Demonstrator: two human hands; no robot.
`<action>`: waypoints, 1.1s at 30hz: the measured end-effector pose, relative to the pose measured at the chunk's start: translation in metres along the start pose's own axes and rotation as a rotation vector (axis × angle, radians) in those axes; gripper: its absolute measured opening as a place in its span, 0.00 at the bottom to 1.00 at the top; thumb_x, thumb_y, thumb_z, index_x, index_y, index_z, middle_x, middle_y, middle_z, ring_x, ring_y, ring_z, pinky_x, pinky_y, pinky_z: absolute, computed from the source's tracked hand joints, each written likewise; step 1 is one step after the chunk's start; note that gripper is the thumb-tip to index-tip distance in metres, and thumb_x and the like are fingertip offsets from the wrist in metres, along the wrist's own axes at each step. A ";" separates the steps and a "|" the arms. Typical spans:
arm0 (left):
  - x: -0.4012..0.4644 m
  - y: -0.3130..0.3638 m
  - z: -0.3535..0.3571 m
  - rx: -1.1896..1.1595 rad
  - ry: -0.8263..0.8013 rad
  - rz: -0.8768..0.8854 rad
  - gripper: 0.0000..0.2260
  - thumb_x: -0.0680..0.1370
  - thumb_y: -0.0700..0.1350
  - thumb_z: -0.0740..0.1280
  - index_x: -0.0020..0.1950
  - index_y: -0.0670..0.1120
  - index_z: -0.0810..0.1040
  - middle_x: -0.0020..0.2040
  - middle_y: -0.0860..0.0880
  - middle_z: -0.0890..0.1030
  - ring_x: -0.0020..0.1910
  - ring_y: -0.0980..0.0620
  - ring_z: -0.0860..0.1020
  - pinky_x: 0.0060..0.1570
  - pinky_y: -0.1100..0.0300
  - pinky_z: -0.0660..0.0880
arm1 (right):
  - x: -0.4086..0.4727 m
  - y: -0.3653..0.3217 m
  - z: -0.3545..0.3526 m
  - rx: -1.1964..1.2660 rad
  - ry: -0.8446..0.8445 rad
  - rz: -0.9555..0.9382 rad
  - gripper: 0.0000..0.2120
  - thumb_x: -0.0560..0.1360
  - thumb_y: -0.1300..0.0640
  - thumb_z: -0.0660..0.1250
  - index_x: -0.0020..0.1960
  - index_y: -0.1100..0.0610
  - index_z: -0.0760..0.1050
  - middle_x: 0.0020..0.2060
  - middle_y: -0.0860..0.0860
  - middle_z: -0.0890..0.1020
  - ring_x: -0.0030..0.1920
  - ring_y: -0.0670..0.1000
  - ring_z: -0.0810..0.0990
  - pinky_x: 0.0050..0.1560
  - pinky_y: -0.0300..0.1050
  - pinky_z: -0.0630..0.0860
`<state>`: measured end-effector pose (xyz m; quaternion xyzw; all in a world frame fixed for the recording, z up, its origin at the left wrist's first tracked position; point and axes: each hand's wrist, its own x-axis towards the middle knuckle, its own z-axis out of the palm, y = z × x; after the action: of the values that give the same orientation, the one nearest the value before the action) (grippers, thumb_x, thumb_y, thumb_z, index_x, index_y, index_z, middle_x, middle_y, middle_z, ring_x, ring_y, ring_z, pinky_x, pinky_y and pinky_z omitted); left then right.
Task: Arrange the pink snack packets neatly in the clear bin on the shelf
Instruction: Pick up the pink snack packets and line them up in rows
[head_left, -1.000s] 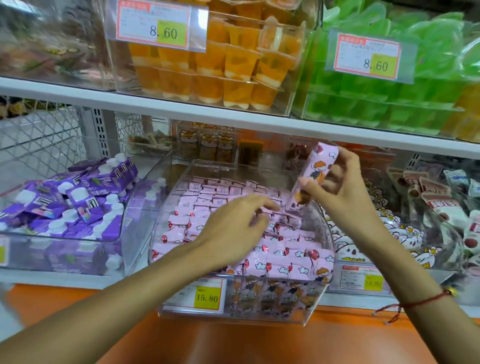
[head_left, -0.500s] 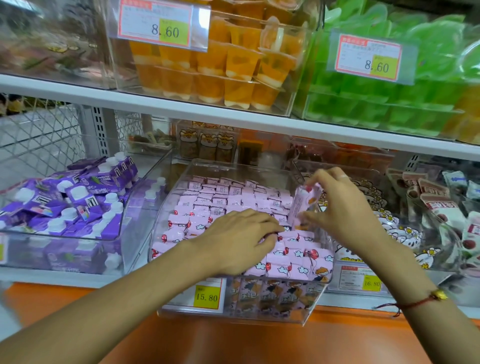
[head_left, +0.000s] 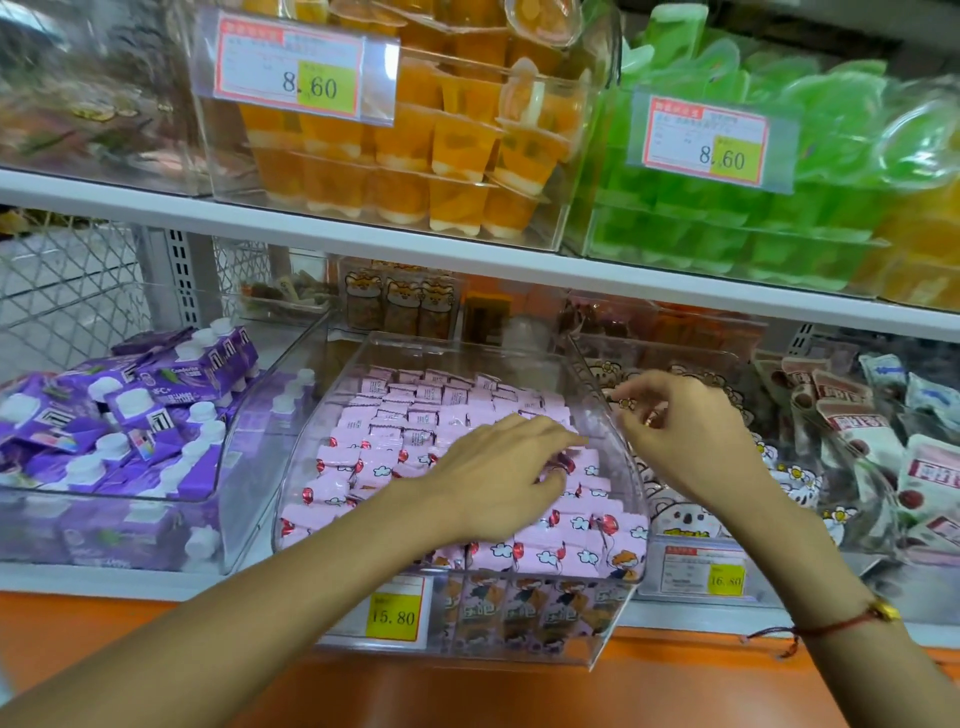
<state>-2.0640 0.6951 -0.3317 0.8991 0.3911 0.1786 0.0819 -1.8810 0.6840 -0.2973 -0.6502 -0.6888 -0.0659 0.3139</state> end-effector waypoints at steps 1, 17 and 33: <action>0.004 0.004 0.003 0.021 -0.041 0.003 0.18 0.82 0.49 0.54 0.72 0.52 0.65 0.67 0.52 0.70 0.65 0.50 0.66 0.59 0.55 0.65 | -0.001 0.002 0.000 0.005 -0.034 0.027 0.06 0.73 0.55 0.67 0.48 0.48 0.80 0.33 0.42 0.78 0.33 0.44 0.76 0.35 0.41 0.68; -0.081 -0.034 -0.072 0.574 0.403 -0.373 0.15 0.79 0.51 0.58 0.66 0.54 0.67 0.59 0.53 0.73 0.55 0.49 0.75 0.37 0.57 0.68 | -0.003 -0.040 0.009 0.052 -0.017 -0.175 0.05 0.74 0.54 0.66 0.49 0.48 0.79 0.40 0.43 0.78 0.42 0.47 0.77 0.39 0.40 0.69; -0.118 -0.062 -0.034 0.144 0.439 -0.528 0.16 0.78 0.50 0.60 0.67 0.58 0.71 0.45 0.54 0.84 0.48 0.47 0.81 0.44 0.53 0.74 | -0.003 -0.096 0.071 0.160 -0.760 -0.404 0.20 0.81 0.46 0.56 0.71 0.48 0.68 0.70 0.49 0.66 0.68 0.51 0.66 0.66 0.44 0.63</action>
<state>-2.1936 0.6507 -0.3482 0.7104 0.6302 0.3124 -0.0247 -1.9959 0.7029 -0.3247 -0.4542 -0.8715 0.1715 0.0683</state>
